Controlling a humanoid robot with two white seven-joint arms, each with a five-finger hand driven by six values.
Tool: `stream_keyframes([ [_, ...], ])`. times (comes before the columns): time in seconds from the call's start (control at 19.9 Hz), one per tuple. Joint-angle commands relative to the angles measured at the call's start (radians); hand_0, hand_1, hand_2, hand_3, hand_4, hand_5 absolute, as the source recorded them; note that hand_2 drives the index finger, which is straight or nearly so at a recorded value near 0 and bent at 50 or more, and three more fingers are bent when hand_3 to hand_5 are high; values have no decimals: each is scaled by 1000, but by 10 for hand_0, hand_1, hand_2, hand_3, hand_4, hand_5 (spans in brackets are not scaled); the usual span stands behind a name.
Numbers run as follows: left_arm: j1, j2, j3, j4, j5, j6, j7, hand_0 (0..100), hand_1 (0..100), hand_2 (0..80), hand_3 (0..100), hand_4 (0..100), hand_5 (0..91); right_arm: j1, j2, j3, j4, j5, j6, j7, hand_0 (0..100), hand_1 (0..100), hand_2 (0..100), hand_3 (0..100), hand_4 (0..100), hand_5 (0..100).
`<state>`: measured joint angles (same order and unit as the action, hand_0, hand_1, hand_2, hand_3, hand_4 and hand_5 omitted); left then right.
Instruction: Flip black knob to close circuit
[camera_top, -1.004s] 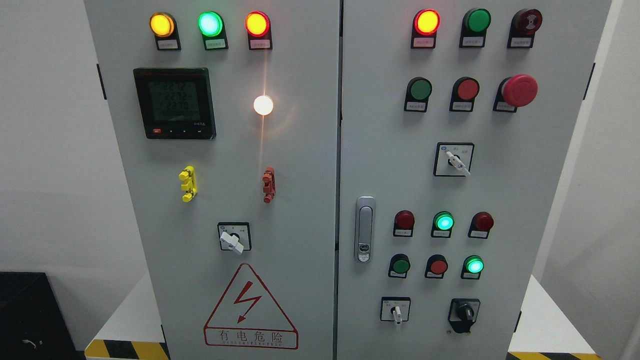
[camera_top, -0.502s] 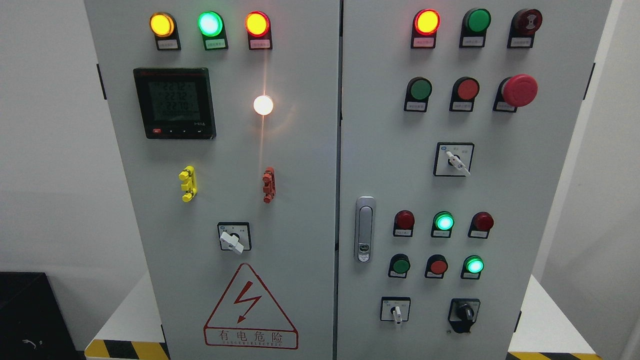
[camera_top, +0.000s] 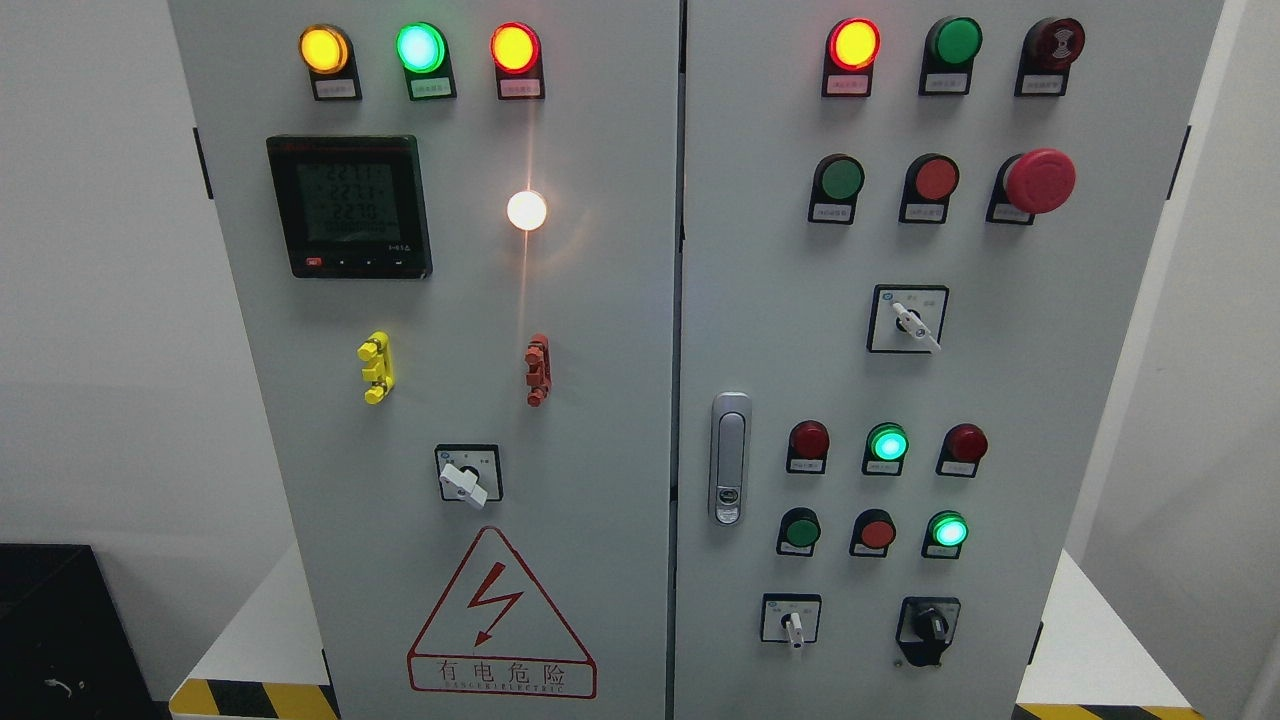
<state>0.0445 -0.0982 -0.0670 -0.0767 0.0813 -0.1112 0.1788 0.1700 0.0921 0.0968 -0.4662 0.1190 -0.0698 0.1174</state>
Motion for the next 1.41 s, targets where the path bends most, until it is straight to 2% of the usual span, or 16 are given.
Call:
stream_keyframes([
  [0.0, 0, 0, -1, 0, 1, -1, -4, 120, 556, 0, 0, 0, 0, -1, -17, -64, -308, 150, 31, -12, 0, 106, 312, 280, 182, 0],
  [0.15, 0, 0, 1, 0, 0, -1, -4, 120, 556, 0, 0, 0, 0, -1, -2, -118, -397, 299, 33, -13, 0, 58, 384, 356, 253, 8],
  [0.25, 0, 0, 1, 0, 0, -1, -4, 120, 556, 0, 0, 0, 0, -1, -2, -124, -458, 347, 35, -13, 0, 34, 504, 462, 336, 72],
  [0.55, 0, 0, 1, -1, 0, -1, -2, 120, 556, 0, 0, 0, 0, 3, 12, -126, -679, 477, 67, -16, 0, 16, 628, 619, 499, 213],
  [0.75, 0, 0, 1, 0, 0, -1, -4, 120, 556, 0, 0, 0, 0, 11, 15, -138, -791, 579, 62, -64, 0, 0, 720, 745, 615, 342],
  [0.9, 0, 0, 1, 0, 0, -1, -4, 120, 556, 0, 0, 0, 0, 13, 20, -141, -882, 659, 59, -91, 0, 0, 783, 875, 688, 472],
  [1.1, 0, 0, 1, 0, 0, -1, -2, 120, 556, 0, 0, 0, 0, 17, 24, -155, -965, 767, 62, -136, 0, 0, 845, 979, 806, 658],
  [1.25, 0, 0, 1, 0, 0, -1, -4, 120, 556, 0, 0, 0, 0, 17, 25, -163, -1017, 833, 70, -163, 0, 0, 877, 1000, 856, 741],
  [1.36, 0, 0, 1, 0, 0, -1, -2, 120, 556, 0, 0, 0, 0, 17, 25, -164, -1052, 884, 93, -168, 0, 0, 887, 1000, 867, 753],
])
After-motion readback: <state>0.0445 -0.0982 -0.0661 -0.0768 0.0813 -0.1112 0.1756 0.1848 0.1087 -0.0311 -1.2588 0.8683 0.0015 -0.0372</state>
